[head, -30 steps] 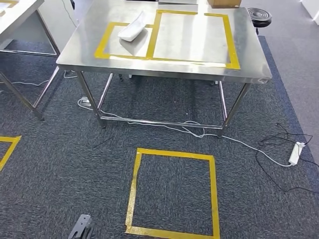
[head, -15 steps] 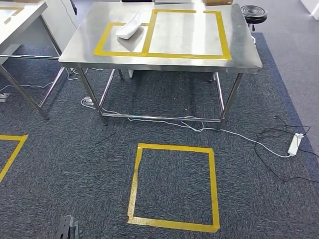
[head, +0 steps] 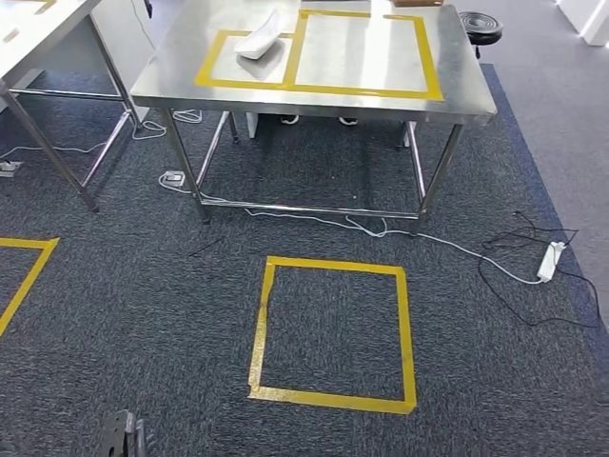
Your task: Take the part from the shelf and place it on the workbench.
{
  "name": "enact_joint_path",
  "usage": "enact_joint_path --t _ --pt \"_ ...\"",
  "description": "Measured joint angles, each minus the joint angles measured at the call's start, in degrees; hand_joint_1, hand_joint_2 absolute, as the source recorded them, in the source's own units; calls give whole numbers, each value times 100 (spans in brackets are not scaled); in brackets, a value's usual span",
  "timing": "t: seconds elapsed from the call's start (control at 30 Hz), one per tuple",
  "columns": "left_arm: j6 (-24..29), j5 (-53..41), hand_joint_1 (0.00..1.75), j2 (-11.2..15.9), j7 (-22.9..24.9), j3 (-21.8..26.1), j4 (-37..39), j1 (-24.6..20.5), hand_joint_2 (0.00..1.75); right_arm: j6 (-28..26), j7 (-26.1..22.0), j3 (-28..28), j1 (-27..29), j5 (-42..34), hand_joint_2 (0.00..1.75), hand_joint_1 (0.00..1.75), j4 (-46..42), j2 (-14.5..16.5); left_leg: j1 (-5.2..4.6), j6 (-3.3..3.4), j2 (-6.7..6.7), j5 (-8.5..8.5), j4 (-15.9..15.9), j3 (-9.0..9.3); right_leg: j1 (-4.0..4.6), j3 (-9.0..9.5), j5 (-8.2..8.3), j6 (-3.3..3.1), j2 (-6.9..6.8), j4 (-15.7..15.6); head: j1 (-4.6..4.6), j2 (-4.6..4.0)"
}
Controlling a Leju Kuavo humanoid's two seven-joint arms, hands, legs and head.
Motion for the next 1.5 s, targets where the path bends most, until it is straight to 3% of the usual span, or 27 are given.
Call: enact_joint_path --t 0.1,0.13,0.17,0.23,0.3,0.33,0.37,0.43,0.5,0.6,0.63,0.67,0.7,0.73,0.8,0.87,0.93,0.97,1.03,1.1,1.17,1.2,1.23,1.33,1.37,1.43,1.5 --pt "-71 214 0 4 -36 2 5 25 0 773 -641 -535 -21 -1008 0 0 171 2 -8 47 69 153 14 -190 -6 -351 -782 61 -5 1202 40 0" --pt "-59 273 0 0 -10 4 9 30 0 865 -761 -656 -26 -1117 0 0 221 1 -14 48 104 193 22 -250 -5 -373 -927 64 -5 1476 42 0" --pt "-29 326 0 -5 32 6 14 35 0 901 -828 -750 -32 -1171 0 0 262 -1 -19 44 144 227 31 -299 -3 -281 -968 59 -9 1524 44 0" --pt "28 393 0 -15 121 11 26 41 0 899 -854 -880 -46 -1207 0 0 319 -9 -25 24 228 273 43 -354 6 265 -793 21 -78 911 44 0" --pt "49 435 0 -20 156 15 32 46 0 882 -846 -945 -83 -1207 0 0 356 -15 -41 -15 323 304 58 -376 46 854 -645 -37 -296 46 43 0" --pt "49 450 0 -20 158 16 33 49 0 875 -839 -961 -106 -1207 0 0 373 -17 -52 -39 379 316 68 -387 69 1004 -620 -71 -370 -210 40 0" --pt "48 456 0 -21 160 16 34 48 0 865 -829 -976 -123 -1207 0 0 387 -17 -61 -66 435 329 78 -399 92 1031 -633 -102 -396 -303 39 0" --pt "46 459 0 -28 165 15 36 35 0 833 -810 -1011 -128 -1205 0 0 413 -17 -62 -127 521 338 91 -416 95 973 -590 -175 -288 -313 40 0" --pt "46 459 0 -32 169 15 38 25 0 810 -800 -1038 -131 -1203 0 0 432 -16 -49 -200 367 171 275 -499 72 919 -530 -251 -182 -329 30 0" --pt "46 459 0 -28 180 15 40 50 0 809 -794 -1047 -152 -1200 0 0 451 -15 -28 -251 34 -441 1315 -956 63 798 -430 -307 2 -333 17 0" --pt "46 459 0 -27 184 15 42 61 0 809 -792 -1048 -151 -1200 0 0 455 -15 -25 -251 3 -563 1640 -1099 64 751 -398 -306 77 -327 17 0" --pt "46 456 0 -27 185 15 43 69 0 808 -791 -1051 -149 -1200 0 0 457 -15 -24 -247 -12 -571 1783 -1157 65 707 -367 -300 156 -318 17 0" --pt "46 451 0 -27 185 14 44 72 0 803 -789 -1052 -146 -1201 0 0 459 -15 -21 -240 -25 -463 1701 -1105 64 669 -338 -290 236 -306 17 0" --pt "46 447 0 -26 184 12 44 71 0 793 -787 -1053 -147 -1201 0 0 464 -15 -14 -230 -68 -267 1394 -939 62 636 -313 -275 318 -289 16 0" --pt "46 449 0 -24 170 8 44 67 0 765 -783 -1054 -155 -1202 0 0 473 -15 23 -207 -333 59 600 -526 69 568 -275 -233 464 -233 19 0" --pt "45 476 0 -27 142 6 46 67 0 751 -771 -1054 -161 -1215 0 0 479 -16 42 -167 -536 137 217 -356 75 485 -231 -177 584 -185 23 0" --pt "40 497 0 -36 121 4 50 66 0 751 -744 -1058 -148 -1252 0 0 482 -22 33 -95 -452 155 213 -384 59 413 -172 -103 700 -188 24 0" --pt "41 501 0 -37 117 2 53 60 0 752 -730 -1066 -140 -1278 0 0 486 -26 34 -53 -382 179 213 -395 57 378 -179 -69 659 -168 29 0" --pt "48 504 0 -39 127 -1 57 60 0 751 -718 -1083 -146 -1325 0 0 491 -34 46 16 -227 228 201 -419 59 214 -410 -4 380 155 65 0" --pt "72 502 0 -37 158 -1 57 88 0 737 -711 -1090 -156 -1345 0 0 499 -35 35 40 -62 243 205 -443 47 -91 -860 57 81 926 98 0" --pt "107 472 0 -32 196 -14 58 113 0 674 -688 -1090 -152 -1292 0 0 506 -36 31 41 118 248 208 -458 23 -277 -1098 93 6 1496 99 0" --pt "118 453 0 -29 209 -33 60 114 0 627 -673 -1087 -147 -1240 0 0 508 -37 31 39 200 249 209 -460 14 -207 -1057 98 -11 1461 98 0" --pt "125 435 0 -29 214 -57 63 112 0 585 -660 -1084 -144 -1189 0 0 508 -38 31 33 276 248 209 -455 9 -19 -928 95 -48 1193 99 0" --pt "131 412 0 -31 218 -109 70 104 0 533 -646 -1070 -158 -1113 0 0 511 -41 -3 -32 460 224 219 -425 41 680 -564 21 -394 49 96 0" --pt "131 406 0 -31 218 -114 70 102 0 530 -642 -1066 -161 -1103 0 0 512 -41 -19 -64 510 219 224 -420 57 766 -536 -20 -462 -112 88 0" --pt "131 397 0 -29 218 -125 70 94 0 518 -632 -1059 -154 -1080 0 0 515 -41 -27 -128 611 218 224 -414 71 747 -526 -108 -372 -143 72 0" --pt "126 395 0 -28 219 -143 72 80 0 475 -610 -1038 -148 -1035 0 0 515 -40 -7 -203 476 129 298 -442 58 717 -492 -183 -245 -162 60 0"
